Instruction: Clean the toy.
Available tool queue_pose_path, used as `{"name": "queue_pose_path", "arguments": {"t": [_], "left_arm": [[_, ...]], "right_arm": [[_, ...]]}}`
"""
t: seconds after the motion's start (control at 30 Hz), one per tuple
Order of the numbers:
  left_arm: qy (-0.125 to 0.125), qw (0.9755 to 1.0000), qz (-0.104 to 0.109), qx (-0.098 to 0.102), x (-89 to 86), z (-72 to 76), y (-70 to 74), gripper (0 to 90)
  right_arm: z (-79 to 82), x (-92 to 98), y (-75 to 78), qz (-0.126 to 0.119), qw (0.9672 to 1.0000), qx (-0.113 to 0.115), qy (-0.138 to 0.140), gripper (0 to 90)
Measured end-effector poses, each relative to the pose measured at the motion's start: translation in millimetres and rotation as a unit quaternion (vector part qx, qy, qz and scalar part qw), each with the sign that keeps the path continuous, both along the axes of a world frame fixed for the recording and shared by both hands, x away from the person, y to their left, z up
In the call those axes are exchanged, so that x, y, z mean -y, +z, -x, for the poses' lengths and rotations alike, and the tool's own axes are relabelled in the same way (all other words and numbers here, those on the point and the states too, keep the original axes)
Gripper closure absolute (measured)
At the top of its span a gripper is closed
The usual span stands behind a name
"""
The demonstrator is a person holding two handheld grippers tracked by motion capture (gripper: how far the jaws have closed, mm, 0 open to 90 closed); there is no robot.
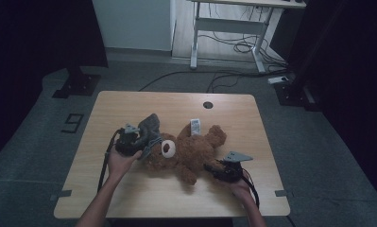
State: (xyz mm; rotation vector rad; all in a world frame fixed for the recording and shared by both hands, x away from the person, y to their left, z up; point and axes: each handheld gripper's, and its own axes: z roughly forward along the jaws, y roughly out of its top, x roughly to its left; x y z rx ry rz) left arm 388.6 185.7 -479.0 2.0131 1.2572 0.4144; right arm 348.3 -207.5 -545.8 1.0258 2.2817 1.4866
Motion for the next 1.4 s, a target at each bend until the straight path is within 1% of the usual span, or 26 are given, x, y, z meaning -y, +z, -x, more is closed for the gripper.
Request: {"name": "queue_pose_path", "arguments": {"t": [0.13, 0.17, 0.27, 0.33, 0.4, 0.5, 0.53, 0.57, 0.6, 0.63, 0.7, 0.73, 0.8, 0.83, 0.87, 0.93, 0.97, 1.0, 1.07, 1.1, 1.13, 1.17, 1.2, 1.27, 1.33, 1.4], "left_arm": [[0.001, 0.9992, -0.008, -0.039, -8.1, 7.9, -30.0, 73.8], [-0.001, 0.9989, -0.004, -0.046, -8.1, 9.0, -35.7, 73.8], [-0.002, 0.9990, 0.012, -0.044, -4.7, 12.4, -42.5, 74.0], [-0.007, 0.9991, 0.014, -0.040, -1.6, 17.3, -43.4, 74.1], [-0.012, 0.9991, 0.018, -0.037, -4.2, 22.6, -42.8, 74.1], [-0.005, 0.9987, 0.043, -0.026, -16.7, 28.8, -33.3, 74.1], [-0.004, 0.9979, 0.063, -0.015, -22.3, 32.5, -25.1, 74.1], [-0.005, 0.9973, 0.073, -0.007, -25.1, 35.1, -19.3, 74.1], [-0.005, 0.9960, 0.089, 0.011, -27.2, 40.2, -8.9, 74.1], [-0.010, 0.9952, 0.095, 0.021, -27.2, 43.3, -2.5, 74.1], [-0.032, 0.9926, 0.109, 0.044, -21.3, 52.7, 12.7, 74.1], [-0.051, 0.9913, 0.111, 0.051, -13.5, 58.4, 19.0, 74.1], [-0.081, 0.9900, 0.104, 0.051, 2.1, 64.4, 21.7, 74.1], [-0.090, 0.9900, 0.097, 0.049, 8.0, 65.2, 20.6, 74.0], [-0.097, 0.9910, 0.082, 0.043, 16.6, 64.5, 16.3, 74.0], [-0.093, 0.9929, 0.068, 0.029, 23.1, 58.9, 5.2, 74.0], [-0.089, 0.9933, 0.070, 0.024, 22.9, 56.6, 1.0, 74.0], [-0.082, 0.9933, 0.080, 0.018, 19.2, 53.2, -4.4, 74.1], [-0.068, 0.9937, 0.089, 0.006, 10.1, 49.1, -10.0, 74.1], [-0.061, 0.9947, 0.083, 0.003, 6.6, 47.8, -12.2, 74.1], [-0.048, 0.9963, 0.071, -0.003, 0.6, 45.5, -17.0, 74.2], [-0.040, 0.9969, 0.067, -0.010, -3.6, 43.5, -20.9, 74.3], [-0.029, 0.9972, 0.065, -0.024, -9.6, 40.6, -28.8, 74.4], [-0.022, 0.9973, 0.057, -0.040, -15.1, 38.1, -43.6, 74.4], [-0.022, 0.9967, 0.065, -0.045, -17.0, 38.5, -51.5, 74.5], [-0.024, 0.9965, 0.068, -0.043, -17.8, 39.1, -56.0, 74.4]], "right_arm": [[0.4, -0.5, 0.2, 0.002, 1.0000, 0.001, 0.000, 58.2], [0.5, -0.5, 0.1, 0.002, 1.0000, 0.001, 0.000, 58.2], [0.8, -0.5, -0.2, 0.001, 1.0000, 0.000, 0.000, 58.2], [1.1, -0.4, -0.2, 0.001, 1.0000, -0.001, -0.001, 58.2], [1.0, 0.4, -0.3, 0.000, 1.0000, 0.000, -0.004, 58.1], [0.6, 1.4, -0.3, 0.000, 1.0000, -0.002, -0.004, 58.1], [0.6, 1.3, -0.3, -0.001, 1.0000, -0.002, -0.004, 58.1], [0.8, 1.0, -0.1, 0.000, 1.0000, -0.002, -0.005, 58.1], [0.9, 0.8, 0.1, 0.001, 1.0000, -0.002, -0.005, 58.1], [1.0, 0.7, 0.2, 0.001, 1.0000, -0.002, -0.005, 58.1], [1.0, 0.6, 0.2, 0.000, 1.0000, -0.002, -0.005, 58.1], [1.0, 0.6, 0.1, 0.000, 1.0000, -0.003, -0.005, 58.1], [0.9, 0.7, 0.1, -0.001, 1.0000, -0.005, -0.006, 58.0], [0.9, 0.8, -0.1, -0.002, 1.0000, -0.005, -0.006, 58.0], [1.0, 0.7, -0.1, -0.003, 1.0000, -0.006, -0.007, 58.0], [1.1, 0.7, -0.2, -0.003, 1.0000, -0.006, -0.007, 58.0], [1.2, 0.6, -0.2, -0.003, 1.0000, -0.006, -0.006, 58.0], [1.4, 0.5, -0.2, -0.003, 1.0000, -0.006, -0.006, 58.0], [1.6, 0.5, -0.2, -0.002, 1.0000, -0.005, -0.004, 58.1], [1.4, 0.6, -0.4, -0.004, 1.0000, -0.007, -0.004, 58.1], [1.1, 0.8, -0.5, -0.005, 1.0000, -0.007, -0.004, 58.1], [0.8, 1.0, -0.7, -0.006, 0.9999, -0.009, -0.004, 58.1], [0.7, 1.1, -0.7, -0.006, 0.9999, -0.009, -0.005, 58.1], [0.7, 1.1, -0.7, -0.005, 0.9999, -0.009, -0.004, 58.1], [0.8, 1.2, -0.9, -0.005, 0.9999, -0.009, -0.004, 58.1], [0.8, 1.2, -1.1, -0.005, 0.9999, -0.009, -0.004, 58.1]]}}
